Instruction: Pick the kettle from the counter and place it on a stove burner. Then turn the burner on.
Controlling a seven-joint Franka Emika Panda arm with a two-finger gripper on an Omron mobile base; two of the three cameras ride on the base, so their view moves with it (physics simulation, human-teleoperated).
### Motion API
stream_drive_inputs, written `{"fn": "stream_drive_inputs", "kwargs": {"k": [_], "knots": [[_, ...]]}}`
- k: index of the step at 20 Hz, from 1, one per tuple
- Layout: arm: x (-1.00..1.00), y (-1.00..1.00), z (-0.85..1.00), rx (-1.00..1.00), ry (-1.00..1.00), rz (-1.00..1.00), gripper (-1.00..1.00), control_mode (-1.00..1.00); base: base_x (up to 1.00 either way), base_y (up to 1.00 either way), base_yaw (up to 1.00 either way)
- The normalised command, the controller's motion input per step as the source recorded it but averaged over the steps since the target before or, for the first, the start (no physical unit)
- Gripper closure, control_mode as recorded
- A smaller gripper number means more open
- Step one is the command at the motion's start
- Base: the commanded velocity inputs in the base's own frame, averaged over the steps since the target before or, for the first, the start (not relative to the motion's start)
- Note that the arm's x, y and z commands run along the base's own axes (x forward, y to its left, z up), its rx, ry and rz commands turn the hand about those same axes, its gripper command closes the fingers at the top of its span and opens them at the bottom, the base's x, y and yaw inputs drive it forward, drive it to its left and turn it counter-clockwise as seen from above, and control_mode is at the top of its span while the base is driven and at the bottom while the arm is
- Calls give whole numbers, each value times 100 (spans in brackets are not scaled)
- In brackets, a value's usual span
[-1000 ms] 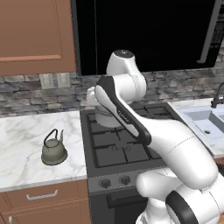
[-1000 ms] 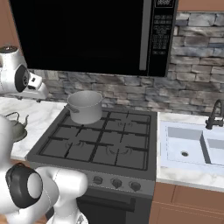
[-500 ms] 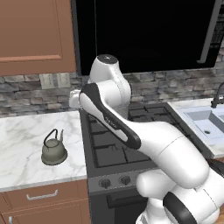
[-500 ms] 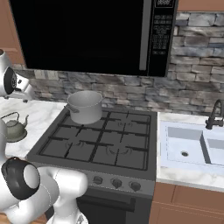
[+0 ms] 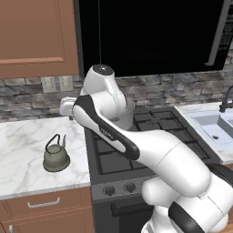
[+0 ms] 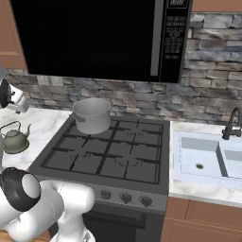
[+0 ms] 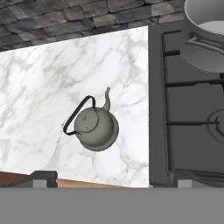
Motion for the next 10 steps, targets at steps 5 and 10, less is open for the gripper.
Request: {"fn": "stream_drive_inputs", "kwargs": {"k": [5, 10], "knots": [[1, 33, -22, 4, 0, 0, -100, -100, 0, 0, 0], [3, 31, -23, 1, 0, 0, -100, -100, 0, 0, 0]]}}
